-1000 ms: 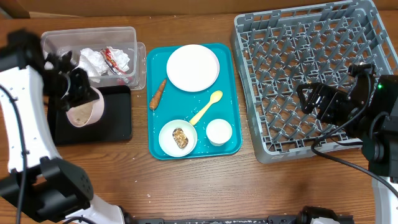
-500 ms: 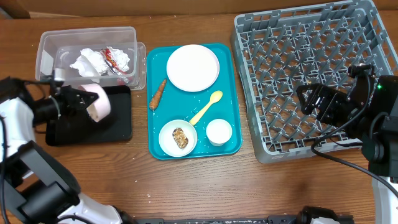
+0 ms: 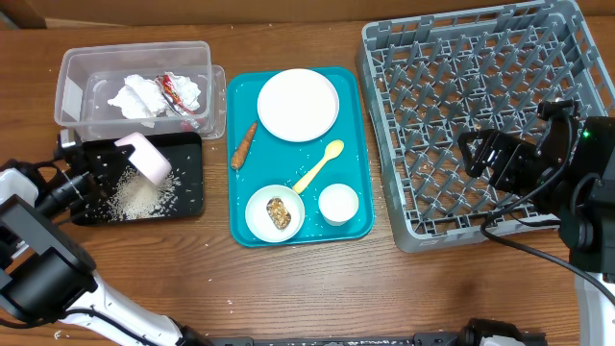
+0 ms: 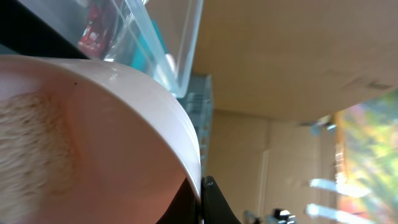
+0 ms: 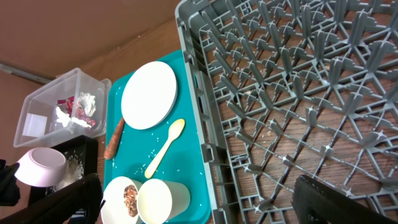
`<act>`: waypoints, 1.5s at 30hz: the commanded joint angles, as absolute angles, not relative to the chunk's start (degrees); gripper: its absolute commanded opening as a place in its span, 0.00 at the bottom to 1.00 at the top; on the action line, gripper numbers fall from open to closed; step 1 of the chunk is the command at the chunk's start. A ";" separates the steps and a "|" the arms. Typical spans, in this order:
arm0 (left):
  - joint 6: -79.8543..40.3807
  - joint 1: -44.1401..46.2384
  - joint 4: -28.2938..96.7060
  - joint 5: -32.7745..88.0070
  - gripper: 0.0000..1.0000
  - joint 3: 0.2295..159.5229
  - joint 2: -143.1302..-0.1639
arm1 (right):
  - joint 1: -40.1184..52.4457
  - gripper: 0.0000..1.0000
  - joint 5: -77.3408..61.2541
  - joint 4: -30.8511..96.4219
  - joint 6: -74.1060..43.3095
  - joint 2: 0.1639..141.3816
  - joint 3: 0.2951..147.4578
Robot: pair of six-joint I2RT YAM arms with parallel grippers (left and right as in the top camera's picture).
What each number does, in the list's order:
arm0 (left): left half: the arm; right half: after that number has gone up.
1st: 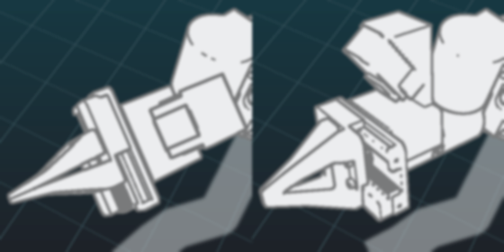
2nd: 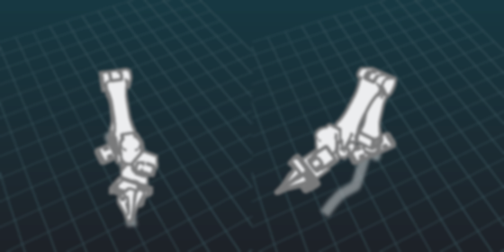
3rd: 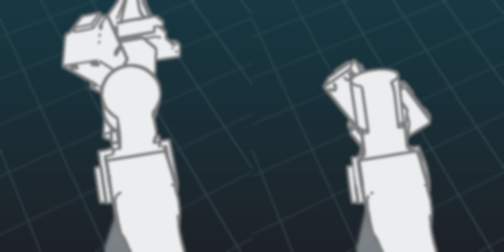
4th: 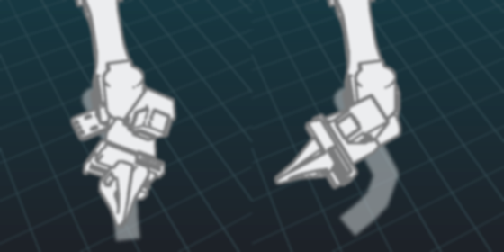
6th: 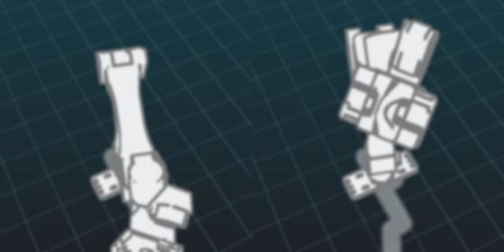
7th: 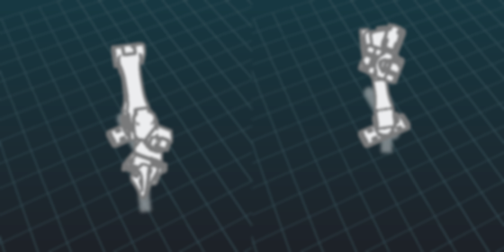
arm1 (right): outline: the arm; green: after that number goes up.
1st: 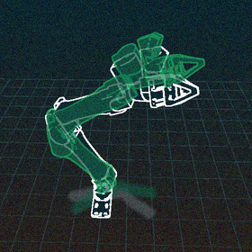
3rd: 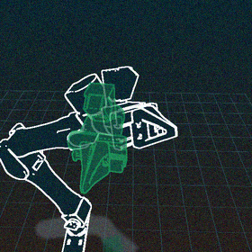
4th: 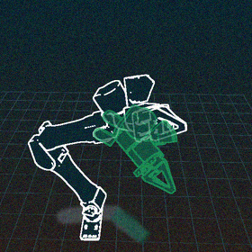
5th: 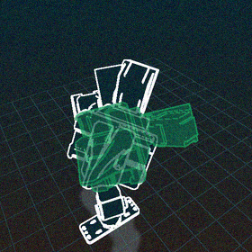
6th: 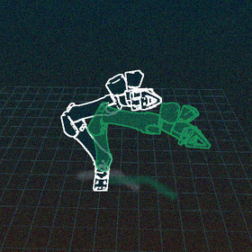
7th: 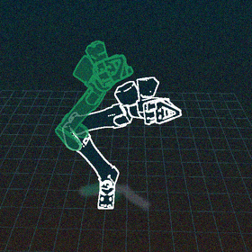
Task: Sort waste into correct bins and load items into the dishwasher
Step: 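Carry the pink bowl over the black tray and tip out the rice, then return the emptied pink bowl to the teal tray with the left gripper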
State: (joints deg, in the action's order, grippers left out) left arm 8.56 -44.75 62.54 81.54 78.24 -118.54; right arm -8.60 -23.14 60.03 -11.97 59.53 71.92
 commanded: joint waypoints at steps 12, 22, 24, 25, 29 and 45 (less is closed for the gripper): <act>-1.96 -46.37 62.76 90.63 0.04 78.13 -119.55 | -8.71 1.00 -23.00 60.18 -11.94 59.55 73.10; 9.13 -44.03 70.85 87.55 0.04 82.46 -115.81 | -8.71 1.00 -23.00 59.92 -11.97 59.55 73.10; 11.60 -41.45 72.82 82.46 0.04 85.32 -112.40 | -8.71 1.00 -23.00 59.64 -11.97 59.79 73.10; 11.55 -39.27 72.38 77.87 0.04 87.42 -109.95 | -8.71 1.00 -23.00 59.51 -11.97 60.05 73.10; 6.02 -31.40 69.67 61.76 0.04 92.07 -104.47 | -8.71 1.00 -23.03 59.79 -11.99 60.82 73.10; -0.03 23.33 56.05 -4.67 0.04 92.73 -109.08 | -8.71 1.00 -23.03 60.60 -11.97 63.29 73.10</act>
State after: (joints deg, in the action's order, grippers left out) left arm 1.13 16.86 56.62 12.93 92.42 -103.96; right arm -8.60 -23.11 60.75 -11.99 62.98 71.92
